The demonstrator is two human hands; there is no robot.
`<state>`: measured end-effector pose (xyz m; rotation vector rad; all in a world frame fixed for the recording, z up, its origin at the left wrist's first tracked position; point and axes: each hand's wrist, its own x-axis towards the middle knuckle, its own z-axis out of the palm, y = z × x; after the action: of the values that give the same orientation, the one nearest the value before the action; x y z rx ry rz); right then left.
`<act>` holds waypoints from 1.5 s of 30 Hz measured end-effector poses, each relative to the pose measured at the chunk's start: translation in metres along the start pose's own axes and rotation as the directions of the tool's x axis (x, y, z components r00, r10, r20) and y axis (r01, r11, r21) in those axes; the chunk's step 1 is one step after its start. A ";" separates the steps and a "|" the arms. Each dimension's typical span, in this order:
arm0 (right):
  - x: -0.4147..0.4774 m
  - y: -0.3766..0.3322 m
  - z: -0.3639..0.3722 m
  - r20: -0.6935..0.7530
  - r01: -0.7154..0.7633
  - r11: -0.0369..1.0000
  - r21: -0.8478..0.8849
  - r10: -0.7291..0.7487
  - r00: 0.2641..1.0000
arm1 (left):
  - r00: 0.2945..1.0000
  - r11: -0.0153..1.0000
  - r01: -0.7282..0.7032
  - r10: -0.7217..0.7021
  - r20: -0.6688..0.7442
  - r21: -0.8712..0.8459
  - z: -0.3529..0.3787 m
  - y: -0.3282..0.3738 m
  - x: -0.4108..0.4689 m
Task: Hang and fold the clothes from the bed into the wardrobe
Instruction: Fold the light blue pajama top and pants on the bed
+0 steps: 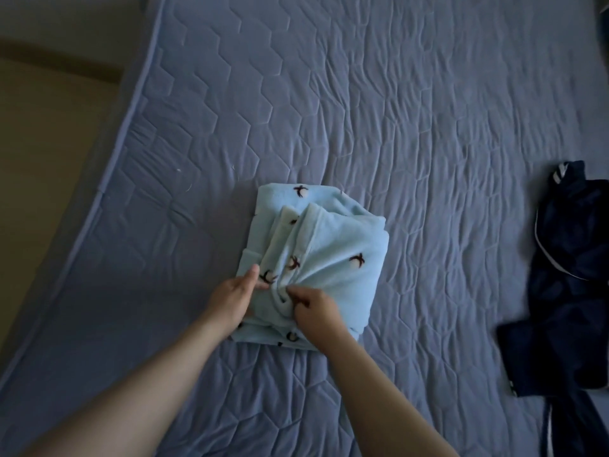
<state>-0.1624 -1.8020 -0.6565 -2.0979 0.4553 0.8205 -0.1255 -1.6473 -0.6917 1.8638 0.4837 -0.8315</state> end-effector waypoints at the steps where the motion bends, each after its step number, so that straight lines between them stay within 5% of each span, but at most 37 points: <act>1: 0.002 0.002 -0.002 -0.010 0.009 1.000 0.013 -0.009 1.000 | 1.000 1.000 -0.014 0.014 -0.001 0.020 0.001 0.002 0.002; 4: 0.007 0.012 -0.007 -0.084 0.058 0.993 0.098 -0.050 0.995 | 0.996 0.992 -0.090 0.090 0.000 0.089 0.005 0.004 0.003; 8: 0.001 0.028 -0.015 -0.181 -0.029 0.914 0.406 0.112 0.977 | 0.984 0.972 -0.178 0.171 0.059 0.154 0.017 0.006 -0.001; 13: 0.020 0.024 -0.066 -0.493 0.165 0.981 -0.105 -0.195 0.848 | 0.983 0.949 -0.181 0.171 0.063 0.259 0.026 0.013 -0.001; 20: 0.070 0.009 -0.100 -0.298 0.040 0.878 -0.478 -0.205 0.932 | 0.972 0.870 -0.223 0.233 0.033 0.441 0.058 0.014 -0.015; 23: 0.085 -0.001 -0.097 -0.318 0.028 0.887 -0.460 -0.194 0.928 | 0.975 0.899 -0.213 0.220 0.025 0.382 0.045 -0.003 -0.008; 28: 0.096 -0.030 -0.093 -0.528 0.177 0.960 -0.219 -0.269 0.805 | 0.990 0.916 -0.142 0.141 0.030 0.375 0.022 -0.021 -0.008; 33: 0.118 -0.042 -0.082 -0.410 0.056 0.934 -0.354 -0.209 0.888 | 0.995 0.933 -0.096 0.101 0.003 0.346 0.017 -0.016 0.013; 38: 0.061 0.021 -0.074 -0.552 0.227 0.929 -0.291 -0.357 0.753 | 0.999 0.917 -0.035 0.033 0.012 0.398 0.021 -0.011 0.010; 41: 0.020 0.061 -0.068 -0.590 0.194 0.970 -0.146 -0.242 0.770 | 0.989 0.873 -0.094 0.138 -0.057 0.478 0.017 0.002 0.004; 43: -0.003 0.087 -0.062 -0.590 0.133 0.988 -0.080 -0.155 0.792 | 0.936 0.817 -0.242 0.339 -0.095 0.524 0.017 0.016 0.000; 45: -0.024 0.109 -0.051 -0.575 0.091 0.995 -0.029 -0.091 0.813 | 0.824 0.615 -0.456 0.565 0.044 0.643 0.021 0.037 -0.006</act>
<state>-0.2212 -1.9079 -0.6786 -2.3311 0.6629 0.1014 -0.1129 -1.6815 -0.6697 2.5335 -0.3093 -0.4556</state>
